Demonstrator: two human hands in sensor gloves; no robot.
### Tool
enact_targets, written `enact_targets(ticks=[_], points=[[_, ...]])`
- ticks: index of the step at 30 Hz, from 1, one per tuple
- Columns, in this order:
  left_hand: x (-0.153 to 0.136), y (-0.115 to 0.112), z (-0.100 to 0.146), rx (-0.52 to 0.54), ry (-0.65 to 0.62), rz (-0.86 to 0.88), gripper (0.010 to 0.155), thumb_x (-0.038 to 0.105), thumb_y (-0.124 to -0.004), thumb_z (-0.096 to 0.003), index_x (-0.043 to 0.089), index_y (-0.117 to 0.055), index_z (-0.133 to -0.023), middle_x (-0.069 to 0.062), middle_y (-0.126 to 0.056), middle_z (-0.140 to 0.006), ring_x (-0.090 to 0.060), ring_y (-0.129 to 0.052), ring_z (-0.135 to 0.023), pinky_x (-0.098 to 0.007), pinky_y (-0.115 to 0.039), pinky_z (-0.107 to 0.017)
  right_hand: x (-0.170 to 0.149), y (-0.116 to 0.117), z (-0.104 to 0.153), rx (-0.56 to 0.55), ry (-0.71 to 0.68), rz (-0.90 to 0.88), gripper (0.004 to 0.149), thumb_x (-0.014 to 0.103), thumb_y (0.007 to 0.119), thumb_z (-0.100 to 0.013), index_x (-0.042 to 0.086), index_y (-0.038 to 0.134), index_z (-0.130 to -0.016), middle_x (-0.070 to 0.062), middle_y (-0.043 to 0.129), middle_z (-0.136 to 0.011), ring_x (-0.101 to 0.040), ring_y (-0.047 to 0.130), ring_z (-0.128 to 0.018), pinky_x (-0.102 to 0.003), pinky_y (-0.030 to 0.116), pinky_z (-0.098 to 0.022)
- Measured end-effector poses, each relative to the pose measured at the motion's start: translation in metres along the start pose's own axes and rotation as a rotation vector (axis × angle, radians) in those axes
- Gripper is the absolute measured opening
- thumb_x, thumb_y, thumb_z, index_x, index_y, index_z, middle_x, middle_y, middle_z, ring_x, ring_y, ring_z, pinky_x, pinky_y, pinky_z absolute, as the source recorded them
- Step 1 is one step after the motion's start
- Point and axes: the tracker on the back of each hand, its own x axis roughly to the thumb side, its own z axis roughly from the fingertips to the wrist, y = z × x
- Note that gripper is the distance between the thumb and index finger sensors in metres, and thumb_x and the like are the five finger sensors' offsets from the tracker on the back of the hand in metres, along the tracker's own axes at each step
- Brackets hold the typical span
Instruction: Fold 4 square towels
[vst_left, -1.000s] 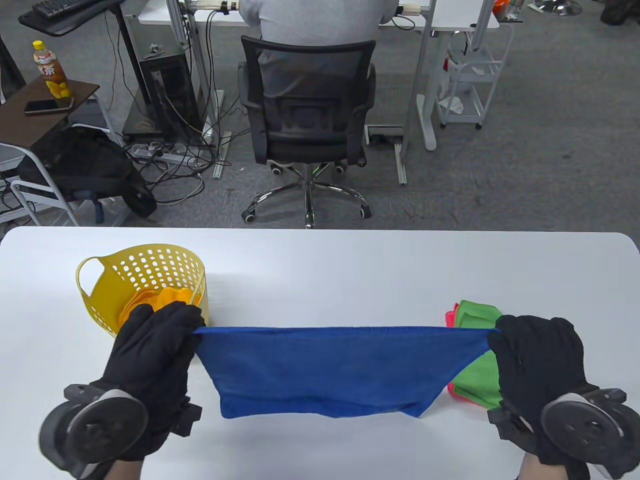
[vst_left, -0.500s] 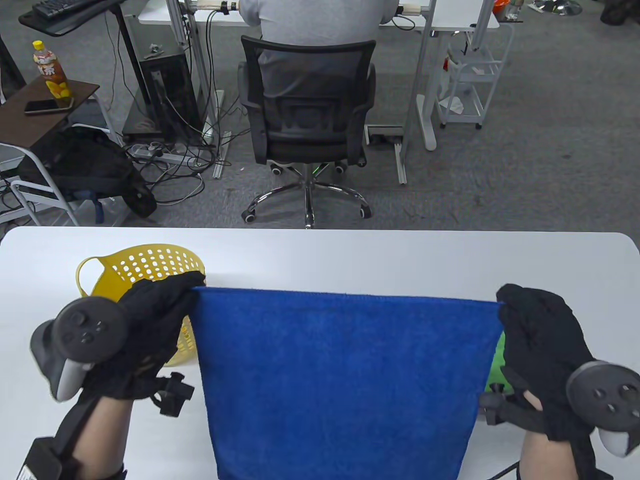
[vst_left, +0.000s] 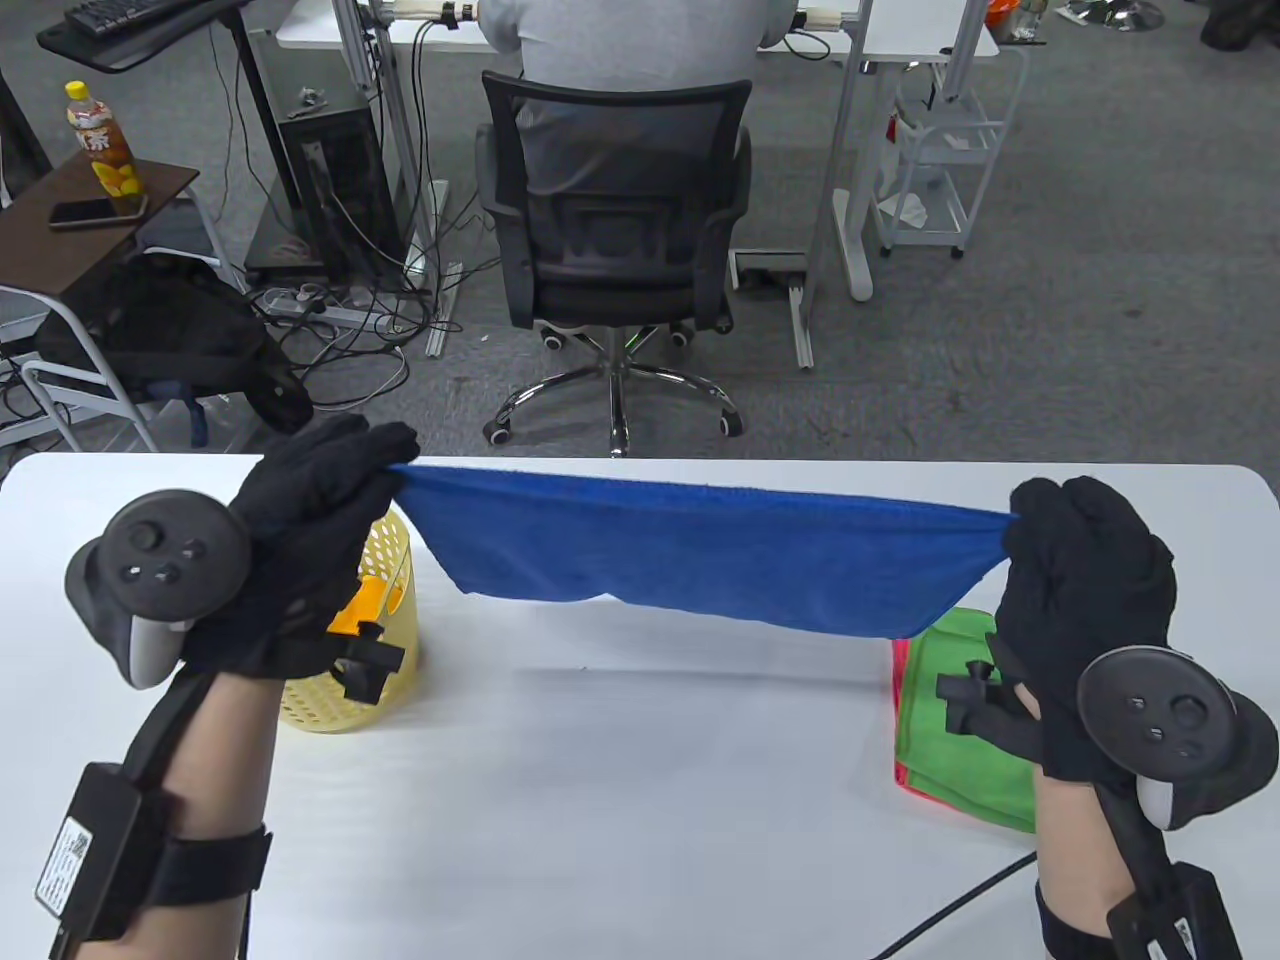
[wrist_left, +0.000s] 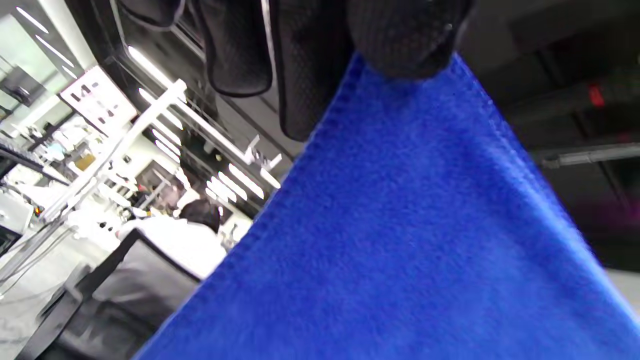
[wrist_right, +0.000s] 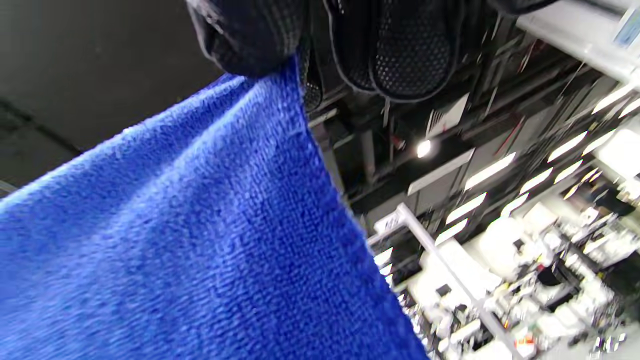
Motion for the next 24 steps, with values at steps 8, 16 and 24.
enact_targets(ticks=[8,16,24], points=[[-0.082,-0.086,0.142,-0.405,0.09,-0.244,0.042,0.046,-0.081,-0.0495,0.039,-0.089,-0.091,0.009,-0.098,-0.092,-0.025,-0.087,-0.101,-0.056,-0.057,-0.084,-0.064,0.082,0.127,0.736,-0.13,0.223,0.04,0.027,0.08,-0.05,0.017,0.093,-0.087,-0.03,0.06,-0.115,-0.055,0.054,-0.101,-0.082,0.032,-0.064],[-0.096,-0.109,0.202,-0.697,0.224,-0.299,0.043,0.046,-0.081,-0.05,0.037,-0.09,-0.09,0.006,-0.102,-0.087,-0.025,-0.094,-0.094,-0.055,-0.06,-0.083,-0.073,0.084,0.194,1.026,-0.164,0.275,0.04,0.028,0.08,-0.05,0.015,0.093,-0.086,-0.029,0.059,-0.116,-0.056,0.051,-0.102,-0.082,0.03,-0.063],[-0.13,-0.141,0.161,-0.713,0.515,-0.382,0.043,0.046,-0.079,-0.052,0.036,-0.087,-0.093,0.006,-0.098,-0.091,-0.026,-0.089,-0.097,-0.053,-0.057,-0.085,-0.071,0.148,0.152,1.047,-0.073,0.337,0.04,0.028,0.082,-0.051,0.011,0.093,-0.086,-0.032,0.058,-0.115,-0.058,0.051,-0.101,-0.083,0.03,-0.062]])
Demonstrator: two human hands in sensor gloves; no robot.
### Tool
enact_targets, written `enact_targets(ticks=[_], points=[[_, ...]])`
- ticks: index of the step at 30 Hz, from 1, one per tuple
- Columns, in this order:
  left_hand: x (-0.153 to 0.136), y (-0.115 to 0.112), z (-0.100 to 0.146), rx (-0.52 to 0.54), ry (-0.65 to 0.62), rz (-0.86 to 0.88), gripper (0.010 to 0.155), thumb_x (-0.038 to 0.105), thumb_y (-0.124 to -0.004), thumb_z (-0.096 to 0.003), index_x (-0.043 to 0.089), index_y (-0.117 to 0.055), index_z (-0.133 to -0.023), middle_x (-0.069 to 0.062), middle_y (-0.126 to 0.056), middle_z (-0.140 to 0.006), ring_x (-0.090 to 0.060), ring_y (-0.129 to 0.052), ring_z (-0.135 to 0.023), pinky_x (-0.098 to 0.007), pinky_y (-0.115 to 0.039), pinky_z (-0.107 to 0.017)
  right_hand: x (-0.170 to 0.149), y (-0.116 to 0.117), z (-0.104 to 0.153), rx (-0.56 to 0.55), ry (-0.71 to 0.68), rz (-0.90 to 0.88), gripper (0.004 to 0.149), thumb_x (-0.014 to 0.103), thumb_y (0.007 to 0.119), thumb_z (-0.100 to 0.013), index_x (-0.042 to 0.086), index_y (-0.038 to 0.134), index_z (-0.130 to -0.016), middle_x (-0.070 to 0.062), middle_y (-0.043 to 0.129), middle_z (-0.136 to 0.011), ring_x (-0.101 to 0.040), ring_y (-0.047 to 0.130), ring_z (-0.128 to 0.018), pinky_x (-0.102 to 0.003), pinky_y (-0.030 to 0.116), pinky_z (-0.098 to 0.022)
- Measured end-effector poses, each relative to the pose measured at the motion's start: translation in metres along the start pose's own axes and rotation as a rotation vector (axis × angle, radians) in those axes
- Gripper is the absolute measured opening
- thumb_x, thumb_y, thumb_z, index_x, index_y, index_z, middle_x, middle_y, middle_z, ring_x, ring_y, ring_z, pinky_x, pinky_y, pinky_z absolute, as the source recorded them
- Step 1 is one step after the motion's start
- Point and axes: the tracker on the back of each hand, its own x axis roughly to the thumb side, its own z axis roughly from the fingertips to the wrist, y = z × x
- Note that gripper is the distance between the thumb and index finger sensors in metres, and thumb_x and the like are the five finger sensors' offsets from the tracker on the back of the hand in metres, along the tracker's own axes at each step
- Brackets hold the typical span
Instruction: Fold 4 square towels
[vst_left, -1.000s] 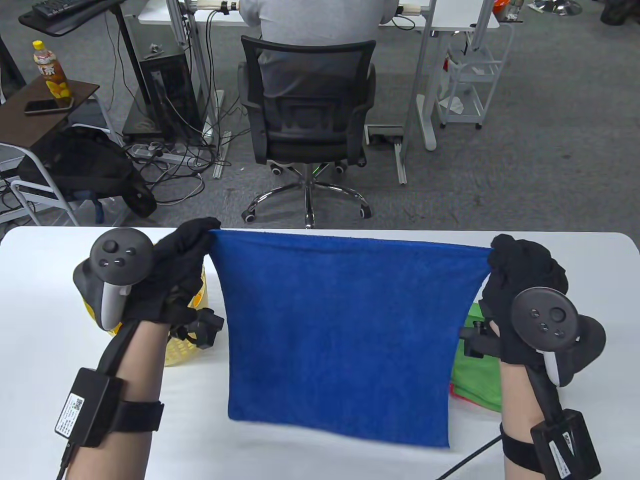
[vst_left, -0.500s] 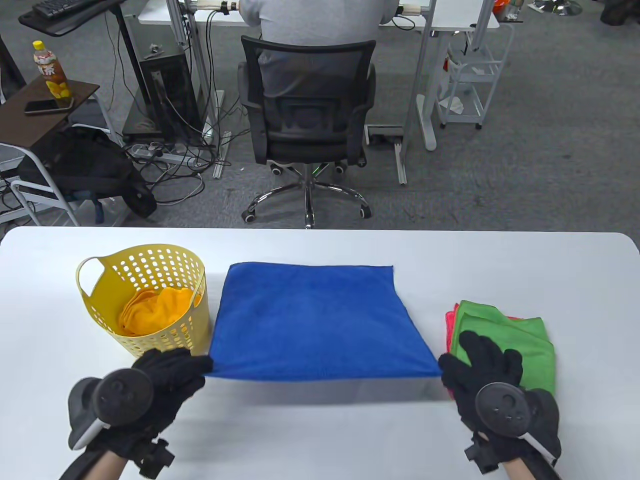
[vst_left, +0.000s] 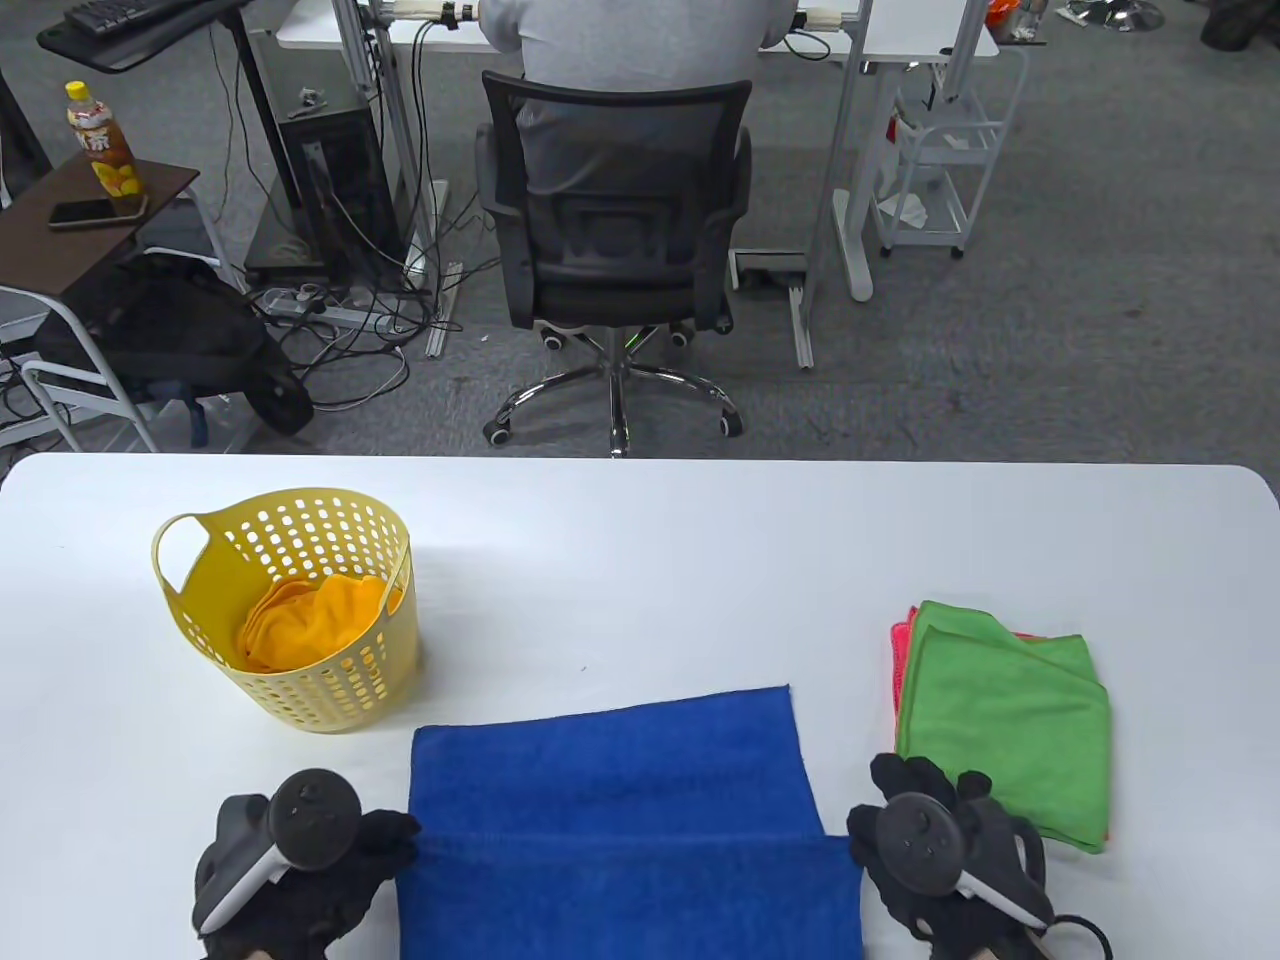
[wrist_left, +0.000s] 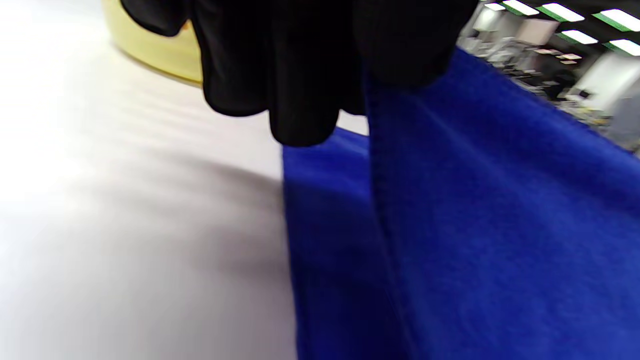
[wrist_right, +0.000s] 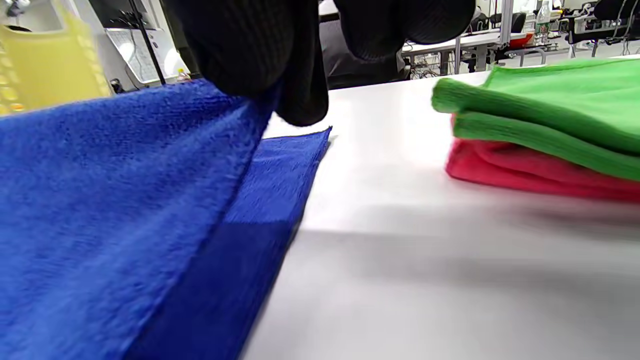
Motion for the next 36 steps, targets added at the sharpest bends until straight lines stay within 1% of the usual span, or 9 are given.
enact_targets(ticks=[5,8,10,15,20,25,30,33,36], points=[[-0.006,0.007,-0.039,0.042,0.158,0.1,0.043,0.046,-0.078,-0.054,0.036,-0.085,-0.095,0.005,-0.095,-0.094,-0.027,-0.086,-0.099,-0.052,-0.055,-0.086,0.013,-0.013,-0.079,-0.079,0.11,0.109,0.04,0.029,0.082,-0.051,0.013,0.092,-0.086,-0.03,0.061,-0.115,-0.056,0.054,-0.101,-0.082,0.031,-0.063],[-0.008,0.001,-0.059,0.071,0.247,0.11,0.045,0.048,-0.075,-0.0549,0.036,-0.082,-0.098,0.005,-0.092,-0.097,-0.027,-0.084,-0.101,-0.052,-0.054,-0.086,0.009,0.003,-0.116,-0.098,0.199,0.088,0.041,0.029,0.081,-0.051,0.013,0.09,-0.087,-0.029,0.063,-0.113,-0.055,0.057,-0.099,-0.081,0.033,-0.063],[-0.009,-0.007,-0.068,0.08,0.289,0.077,0.056,0.051,-0.073,-0.0547,0.034,-0.068,-0.108,0.002,-0.081,-0.108,-0.031,-0.077,-0.106,-0.053,-0.051,-0.087,0.005,0.022,-0.13,-0.053,0.277,0.115,0.054,0.032,0.078,-0.052,0.011,0.075,-0.101,-0.032,0.057,-0.114,-0.057,0.054,-0.099,-0.081,0.033,-0.062],[-0.013,-0.014,-0.06,0.164,0.221,0.015,0.062,0.054,-0.073,-0.0527,0.033,-0.065,-0.11,-0.002,-0.076,-0.112,-0.035,-0.077,-0.106,-0.056,-0.051,-0.085,0.003,0.032,-0.114,-0.02,0.353,0.129,0.061,0.044,0.072,-0.053,0.002,0.076,-0.098,-0.035,0.054,-0.114,-0.06,0.05,-0.098,-0.083,0.027,-0.06],[-0.013,-0.007,-0.056,0.152,0.173,0.105,0.061,0.055,-0.071,-0.0533,0.033,-0.066,-0.11,-0.002,-0.075,-0.113,-0.035,-0.076,-0.106,-0.056,-0.051,-0.085,0.011,0.045,-0.098,0.241,0.402,-0.018,0.067,0.046,0.076,-0.054,-0.006,0.077,-0.097,-0.041,0.06,-0.106,-0.061,0.055,-0.089,-0.081,0.029,-0.061],[-0.009,-0.012,-0.056,0.151,0.167,0.041,0.061,0.055,-0.07,-0.0533,0.033,-0.066,-0.11,-0.002,-0.075,-0.113,-0.034,-0.075,-0.107,-0.056,-0.05,-0.086,0.03,0.065,-0.097,0.018,0.399,-0.136,0.045,0.019,0.08,-0.05,-0.008,0.082,-0.086,-0.041,0.055,-0.105,-0.06,0.054,-0.087,-0.078,0.035,-0.062],[-0.011,-0.011,-0.055,0.169,0.164,0.035,0.061,0.055,-0.07,-0.0531,0.033,-0.066,-0.11,-0.001,-0.076,-0.113,-0.034,-0.076,-0.107,-0.056,-0.051,-0.086,0.02,0.047,-0.093,-0.007,0.356,-0.2,0.041,0.023,0.074,-0.053,0.01,0.076,-0.091,-0.033,0.07,-0.104,-0.055,0.069,-0.088,-0.08,0.042,-0.061],[-0.014,-0.008,-0.053,0.156,0.148,0.084,0.062,0.057,-0.068,-0.0529,0.033,-0.066,-0.11,-0.001,-0.075,-0.113,-0.034,-0.075,-0.107,-0.056,-0.05,-0.086,0.005,0.03,-0.08,-0.091,0.333,-0.328,0.041,0.024,0.071,-0.054,0.013,0.071,-0.093,-0.029,0.087,-0.088,-0.033,0.103,-0.057,-0.068,0.075,-0.053],[-0.015,-0.007,-0.052,0.145,0.133,0.134,0.062,0.058,-0.067,-0.053,0.033,-0.066,-0.11,-0.002,-0.075,-0.113,-0.035,-0.075,-0.107,-0.057,-0.049,-0.086,-0.018,0.018,-0.067,-0.105,0.369,-0.408,0.041,0.023,0.073,-0.054,0.009,0.072,-0.093,-0.024,0.095,-0.072,-0.013,0.105,-0.028,-0.049,0.09,-0.042]])
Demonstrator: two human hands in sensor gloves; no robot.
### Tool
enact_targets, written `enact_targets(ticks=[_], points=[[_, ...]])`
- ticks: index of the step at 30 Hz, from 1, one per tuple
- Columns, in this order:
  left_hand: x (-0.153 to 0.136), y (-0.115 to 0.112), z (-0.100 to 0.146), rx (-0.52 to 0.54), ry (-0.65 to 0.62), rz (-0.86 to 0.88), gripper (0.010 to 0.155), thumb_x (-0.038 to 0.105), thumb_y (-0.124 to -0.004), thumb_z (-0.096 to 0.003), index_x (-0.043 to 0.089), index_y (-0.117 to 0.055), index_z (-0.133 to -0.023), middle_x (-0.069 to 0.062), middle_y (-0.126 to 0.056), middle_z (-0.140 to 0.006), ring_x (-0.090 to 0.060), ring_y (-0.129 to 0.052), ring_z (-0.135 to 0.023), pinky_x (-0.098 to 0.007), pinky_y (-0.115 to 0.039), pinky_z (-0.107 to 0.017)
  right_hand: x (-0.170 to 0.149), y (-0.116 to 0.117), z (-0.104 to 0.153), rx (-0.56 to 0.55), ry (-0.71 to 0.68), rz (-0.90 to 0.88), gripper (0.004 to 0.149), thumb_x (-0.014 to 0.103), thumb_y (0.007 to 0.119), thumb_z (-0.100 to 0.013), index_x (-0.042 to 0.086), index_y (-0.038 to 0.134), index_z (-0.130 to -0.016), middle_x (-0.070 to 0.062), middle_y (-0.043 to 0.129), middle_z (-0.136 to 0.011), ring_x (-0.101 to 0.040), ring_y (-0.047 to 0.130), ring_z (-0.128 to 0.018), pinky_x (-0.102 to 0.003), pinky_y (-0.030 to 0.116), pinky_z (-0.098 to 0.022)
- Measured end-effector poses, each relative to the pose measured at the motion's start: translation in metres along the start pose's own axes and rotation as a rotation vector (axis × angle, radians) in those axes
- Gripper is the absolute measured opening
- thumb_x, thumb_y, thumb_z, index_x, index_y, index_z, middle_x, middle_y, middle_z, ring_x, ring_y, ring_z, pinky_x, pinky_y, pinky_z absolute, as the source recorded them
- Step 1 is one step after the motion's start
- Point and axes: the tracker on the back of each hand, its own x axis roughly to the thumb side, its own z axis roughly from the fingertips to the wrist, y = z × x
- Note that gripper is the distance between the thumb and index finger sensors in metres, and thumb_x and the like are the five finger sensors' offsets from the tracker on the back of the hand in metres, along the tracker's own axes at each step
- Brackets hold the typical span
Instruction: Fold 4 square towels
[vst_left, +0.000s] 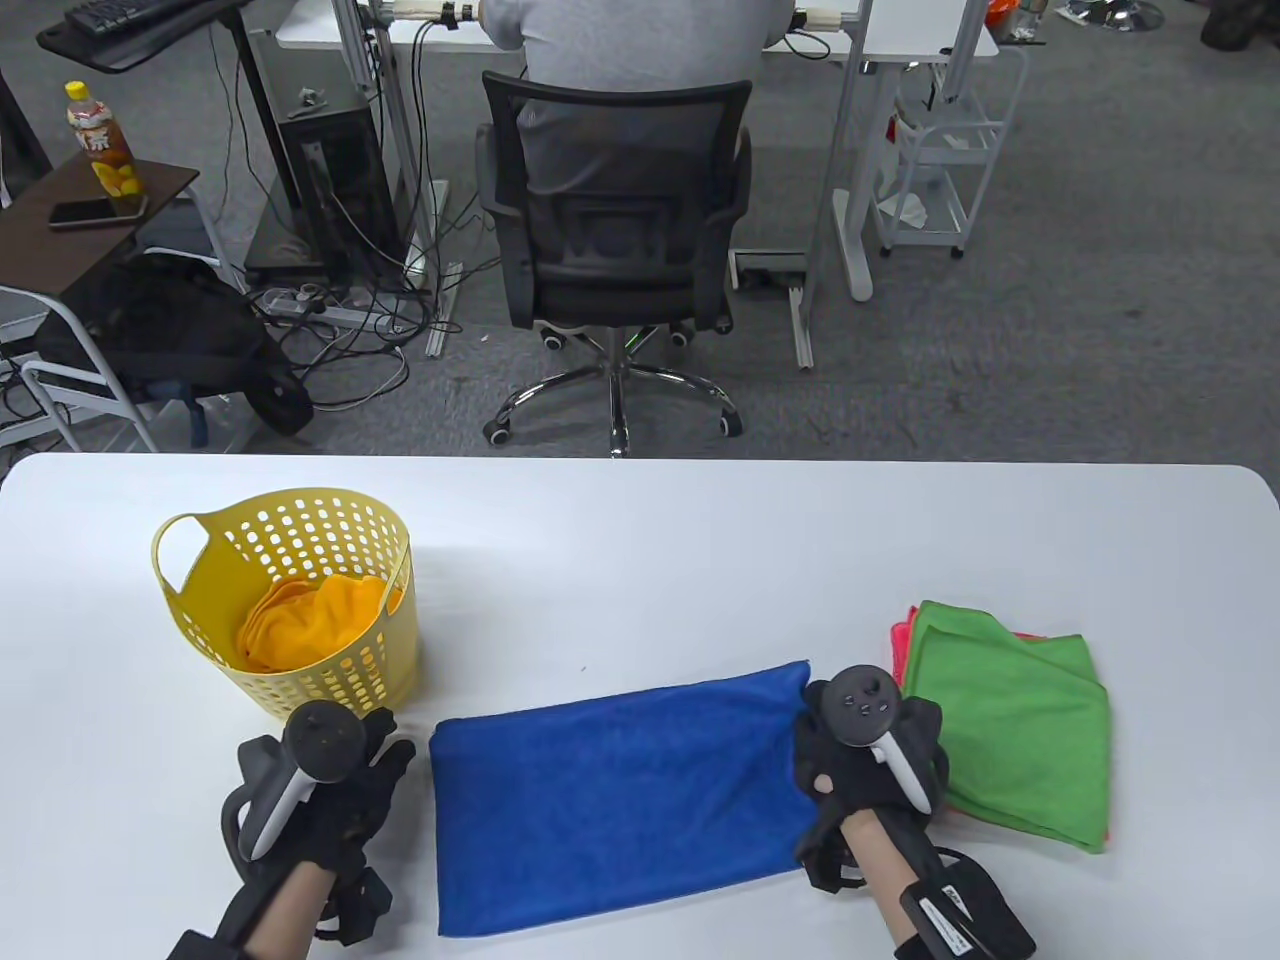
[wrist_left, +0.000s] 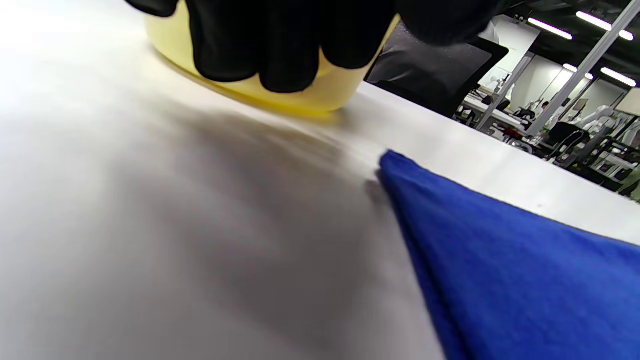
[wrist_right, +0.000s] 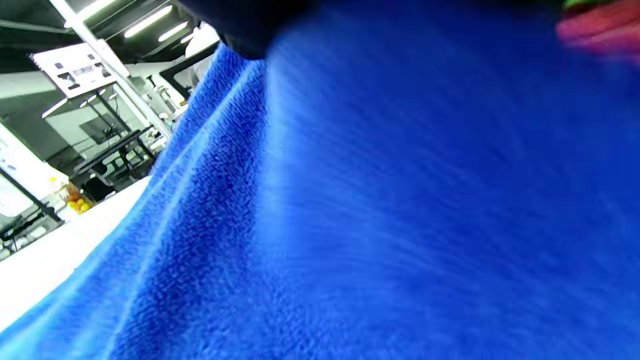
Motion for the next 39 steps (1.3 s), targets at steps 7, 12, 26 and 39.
enact_targets(ticks=[7,12,26,39], points=[[0.005,0.0,0.001,-0.012,-0.028,-0.008,0.063,0.059,-0.066,-0.053,0.034,-0.065,-0.11,-0.001,-0.074,-0.114,-0.034,-0.075,-0.107,-0.057,-0.049,-0.086,-0.027,-0.052,0.01,-0.081,0.134,0.01,0.043,0.021,0.077,-0.054,0.003,0.072,-0.092,-0.022,0.096,-0.065,-0.008,0.099,-0.012,-0.041,0.092,-0.033],[0.007,0.002,0.002,-0.014,-0.043,-0.006,0.063,0.06,-0.065,-0.0531,0.034,-0.064,-0.111,-0.001,-0.073,-0.114,-0.034,-0.075,-0.107,-0.056,-0.05,-0.086,0.039,-0.051,0.028,-0.119,0.021,-0.027,0.044,0.021,0.078,-0.054,0.002,0.071,-0.093,-0.022,0.095,-0.066,-0.007,0.099,-0.013,-0.04,0.092,-0.033],[0.004,0.003,0.006,0.004,-0.051,0.012,0.063,0.059,-0.066,-0.0526,0.032,-0.066,-0.11,-0.003,-0.075,-0.113,-0.035,-0.077,-0.105,-0.056,-0.051,-0.085,0.165,0.049,0.037,0.248,-0.207,-0.302,0.066,0.037,0.073,-0.056,0.0,0.056,-0.108,-0.036,0.076,-0.095,-0.035,0.102,-0.056,-0.056,0.088,-0.042],[0.012,-0.002,0.008,0.003,-0.064,-0.045,0.063,0.059,-0.065,-0.053,0.033,-0.065,-0.11,-0.003,-0.074,-0.114,-0.034,-0.077,-0.106,-0.056,-0.051,-0.085,0.066,0.081,0.002,0.115,0.217,0.209,0.063,0.04,0.075,-0.055,-0.012,0.076,-0.09,-0.038,0.074,-0.076,-0.028,0.084,-0.052,-0.057,0.074,-0.046]])
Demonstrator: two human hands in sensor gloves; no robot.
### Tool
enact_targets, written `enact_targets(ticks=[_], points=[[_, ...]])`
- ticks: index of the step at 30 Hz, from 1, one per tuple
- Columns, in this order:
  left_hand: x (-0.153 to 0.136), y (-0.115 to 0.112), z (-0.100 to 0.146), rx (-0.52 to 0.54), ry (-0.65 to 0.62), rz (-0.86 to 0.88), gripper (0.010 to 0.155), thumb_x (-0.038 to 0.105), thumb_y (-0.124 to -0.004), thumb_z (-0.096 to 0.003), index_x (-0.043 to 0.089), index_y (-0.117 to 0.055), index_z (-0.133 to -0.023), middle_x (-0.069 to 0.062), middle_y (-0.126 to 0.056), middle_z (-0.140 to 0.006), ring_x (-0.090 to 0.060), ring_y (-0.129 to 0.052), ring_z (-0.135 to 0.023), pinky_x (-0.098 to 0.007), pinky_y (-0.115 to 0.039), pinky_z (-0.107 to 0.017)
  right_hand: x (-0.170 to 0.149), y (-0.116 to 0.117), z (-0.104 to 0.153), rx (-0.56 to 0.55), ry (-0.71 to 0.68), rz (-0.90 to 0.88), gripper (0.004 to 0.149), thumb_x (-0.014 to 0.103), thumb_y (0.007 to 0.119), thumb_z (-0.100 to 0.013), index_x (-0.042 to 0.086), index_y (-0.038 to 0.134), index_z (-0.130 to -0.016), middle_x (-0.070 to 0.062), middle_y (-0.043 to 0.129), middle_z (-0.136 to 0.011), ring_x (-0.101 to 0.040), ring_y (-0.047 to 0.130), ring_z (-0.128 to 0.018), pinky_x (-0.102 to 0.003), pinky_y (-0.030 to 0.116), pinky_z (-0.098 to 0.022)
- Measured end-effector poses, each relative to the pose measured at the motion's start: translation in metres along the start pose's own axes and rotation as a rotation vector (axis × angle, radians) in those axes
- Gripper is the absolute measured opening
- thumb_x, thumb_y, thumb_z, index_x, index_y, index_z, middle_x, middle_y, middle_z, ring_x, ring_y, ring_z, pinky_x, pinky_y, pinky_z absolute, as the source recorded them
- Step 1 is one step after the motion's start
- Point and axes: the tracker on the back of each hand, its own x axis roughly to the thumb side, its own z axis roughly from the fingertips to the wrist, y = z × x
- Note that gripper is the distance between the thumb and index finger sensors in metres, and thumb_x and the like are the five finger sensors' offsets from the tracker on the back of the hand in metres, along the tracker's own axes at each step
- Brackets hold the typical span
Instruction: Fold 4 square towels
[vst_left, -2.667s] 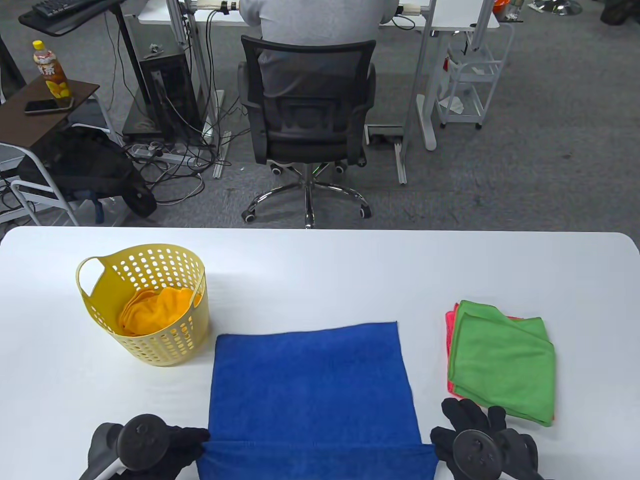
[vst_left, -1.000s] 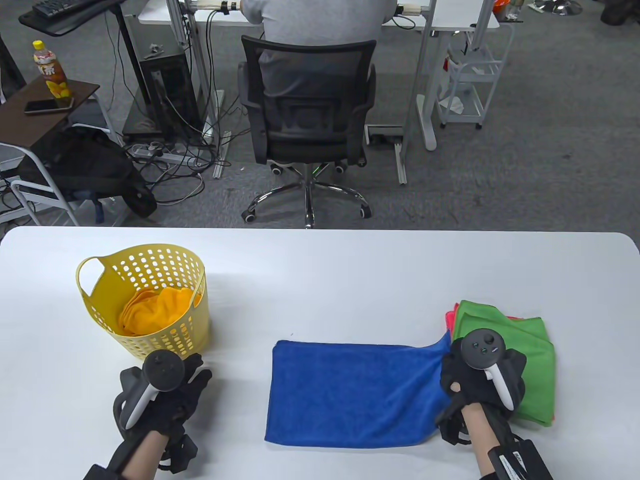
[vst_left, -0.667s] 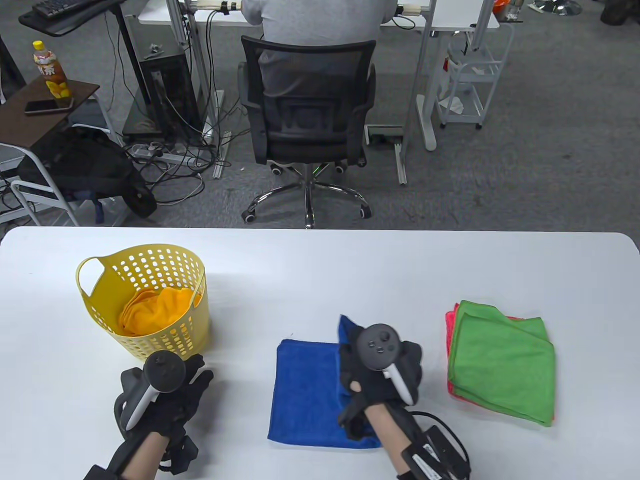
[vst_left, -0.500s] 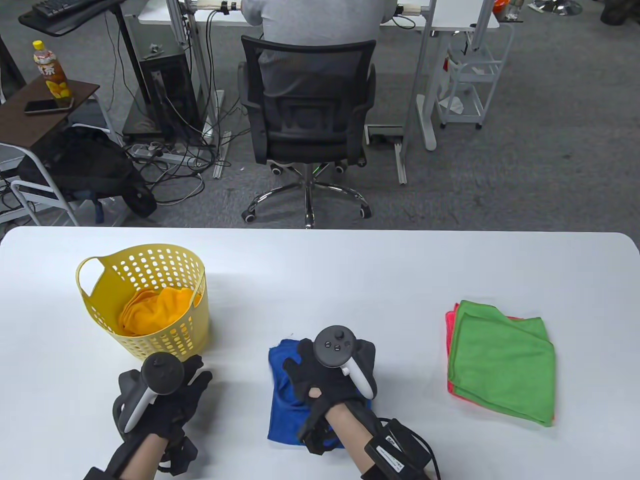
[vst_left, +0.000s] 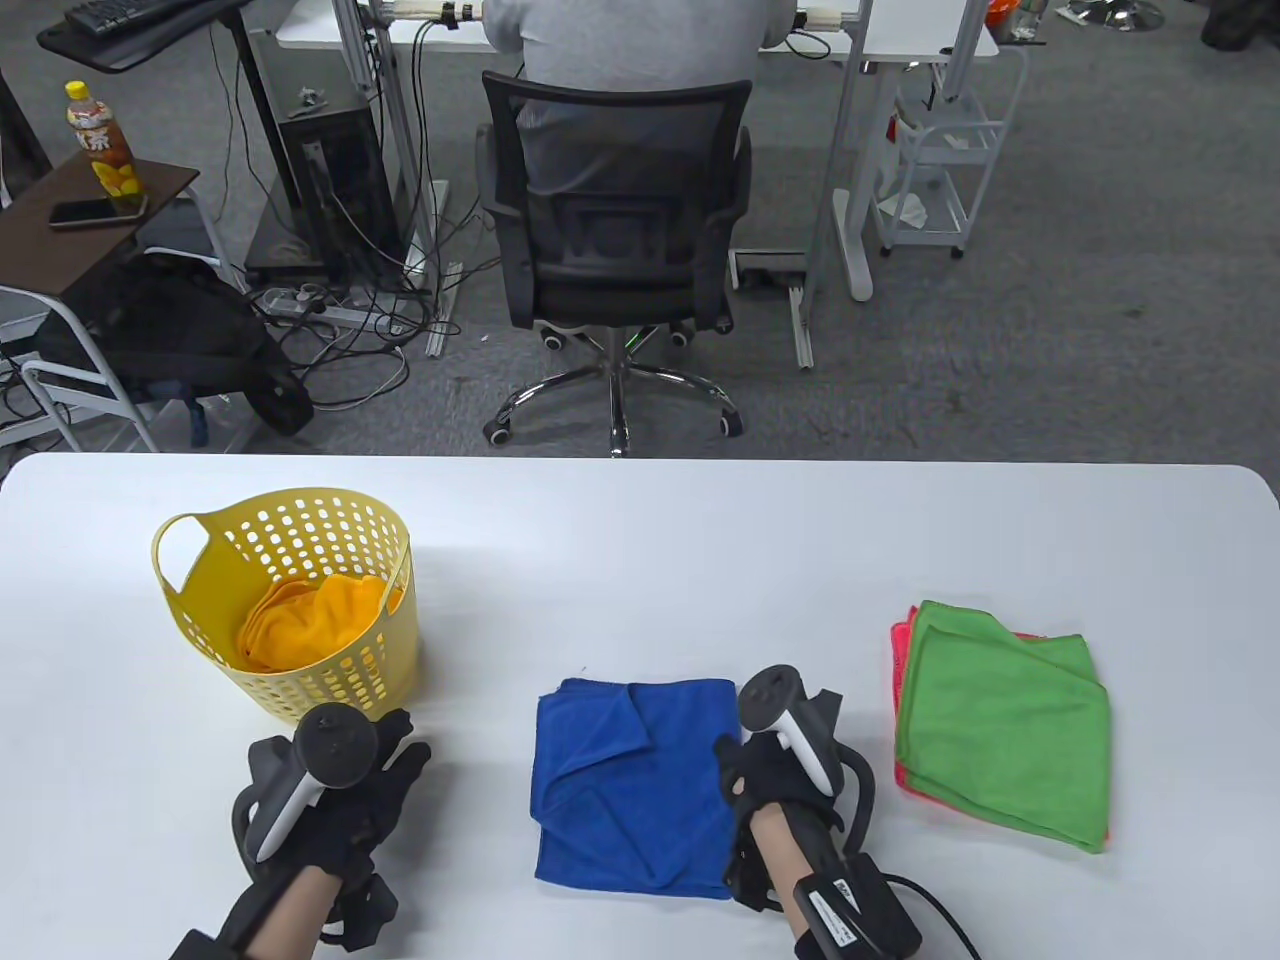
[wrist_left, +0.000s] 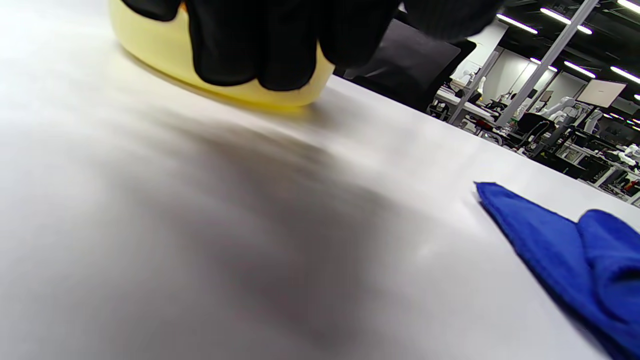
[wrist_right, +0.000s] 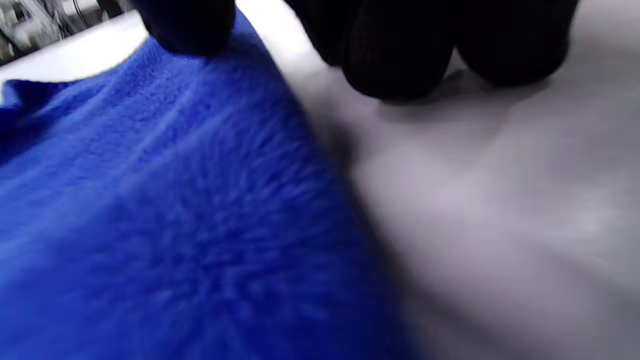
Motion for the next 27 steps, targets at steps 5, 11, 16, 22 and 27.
enact_targets(ticks=[5,11,16,22,27], points=[[0.002,-0.001,0.003,0.015,-0.004,-0.019,0.063,0.059,-0.065,-0.0529,0.032,-0.066,-0.11,-0.003,-0.074,-0.113,-0.035,-0.078,-0.105,-0.056,-0.052,-0.085,0.006,0.007,0.004,-0.066,-0.022,-0.083,0.042,0.023,0.077,-0.052,0.0,0.083,-0.086,-0.034,0.075,-0.079,-0.027,0.082,-0.055,-0.062,0.067,-0.05],[0.003,-0.002,0.002,0.011,-0.007,-0.022,0.064,0.06,-0.065,-0.053,0.033,-0.064,-0.111,-0.003,-0.074,-0.113,-0.034,-0.078,-0.105,-0.056,-0.052,-0.085,-0.021,-0.053,0.016,0.027,-0.227,-0.438,0.043,0.025,0.066,-0.056,0.013,0.069,-0.096,-0.034,0.081,-0.088,-0.023,0.106,-0.035,-0.041,0.096,-0.025],[0.004,-0.003,0.001,0.002,-0.003,-0.033,0.064,0.06,-0.065,-0.053,0.034,-0.063,-0.111,-0.002,-0.073,-0.114,-0.034,-0.077,-0.106,-0.056,-0.052,-0.085,-0.031,-0.122,0.026,-0.137,-0.276,-0.273,0.042,0.022,0.069,-0.054,0.009,0.073,-0.094,-0.023,0.093,-0.062,-0.011,0.098,-0.014,-0.029,0.091,-0.012],[0.004,-0.003,0.001,0.009,0.0,-0.043,0.064,0.06,-0.065,-0.053,0.033,-0.063,-0.111,-0.003,-0.073,-0.114,-0.034,-0.077,-0.105,-0.056,-0.052,-0.085,-0.043,-0.179,0.019,-0.174,-0.195,-0.231,0.042,0.021,0.07,-0.054,0.009,0.074,-0.094,-0.023,0.093,-0.06,-0.012,0.097,-0.012,-0.028,0.089,-0.01],[0.006,0.001,0.005,0.033,-0.009,-0.047,0.064,0.06,-0.065,-0.053,0.033,-0.063,-0.111,-0.003,-0.073,-0.114,-0.034,-0.077,-0.105,-0.056,-0.051,-0.085,-0.057,-0.22,0.022,-0.243,-0.206,-0.334,0.042,0.021,0.07,-0.055,0.009,0.074,-0.094,-0.023,0.093,-0.06,-0.012,0.096,-0.012,-0.029,0.089,-0.01]])
